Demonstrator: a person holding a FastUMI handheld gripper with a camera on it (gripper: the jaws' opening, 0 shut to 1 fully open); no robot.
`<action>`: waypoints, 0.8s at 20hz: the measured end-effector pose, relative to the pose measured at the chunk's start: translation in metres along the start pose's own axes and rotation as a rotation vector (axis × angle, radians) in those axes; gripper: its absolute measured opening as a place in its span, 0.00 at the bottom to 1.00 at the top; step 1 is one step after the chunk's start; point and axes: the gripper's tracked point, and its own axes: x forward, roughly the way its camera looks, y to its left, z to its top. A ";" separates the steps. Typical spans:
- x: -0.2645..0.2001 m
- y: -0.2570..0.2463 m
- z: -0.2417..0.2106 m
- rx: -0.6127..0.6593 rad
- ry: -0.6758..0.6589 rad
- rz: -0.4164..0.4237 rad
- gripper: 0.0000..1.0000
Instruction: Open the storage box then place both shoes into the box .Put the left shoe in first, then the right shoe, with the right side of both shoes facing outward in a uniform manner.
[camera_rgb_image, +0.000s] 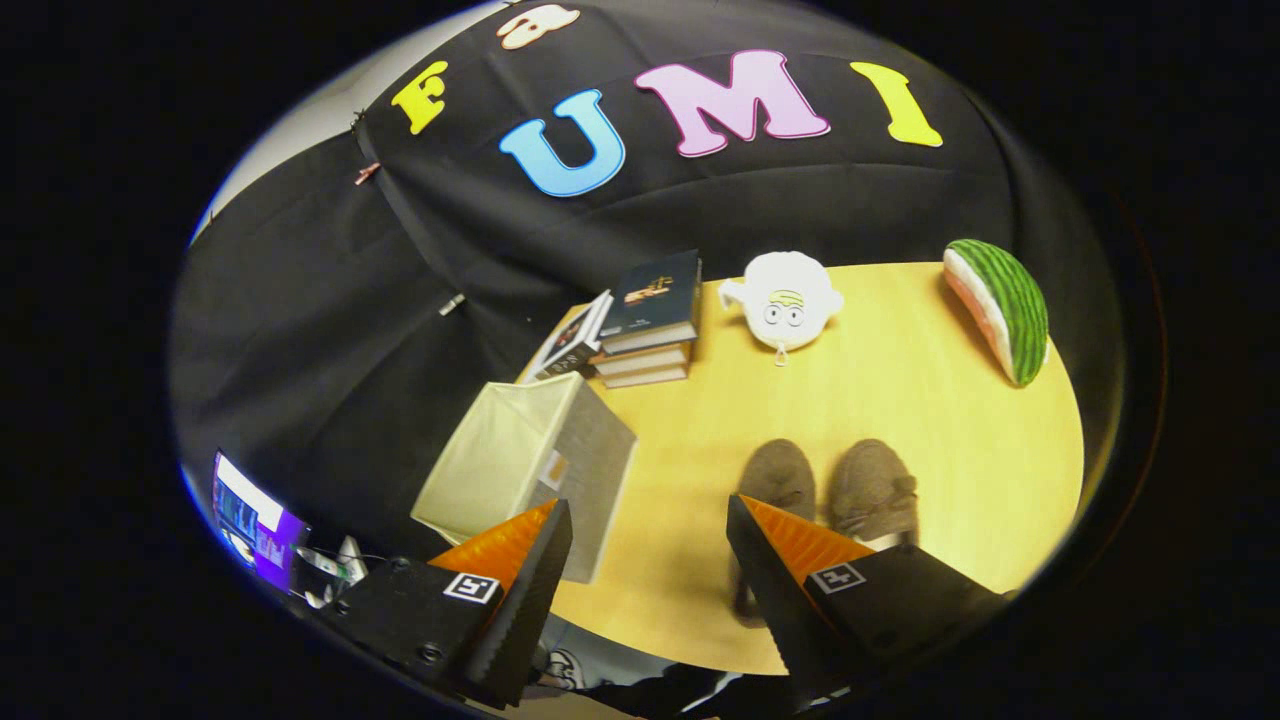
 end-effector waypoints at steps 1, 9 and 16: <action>0.002 -0.016 -0.011 -0.034 0.025 -0.032 0.96; 0.040 -0.084 -0.080 -0.192 0.194 -0.134 0.78; 0.098 -0.106 -0.097 -0.197 0.266 -0.148 0.65</action>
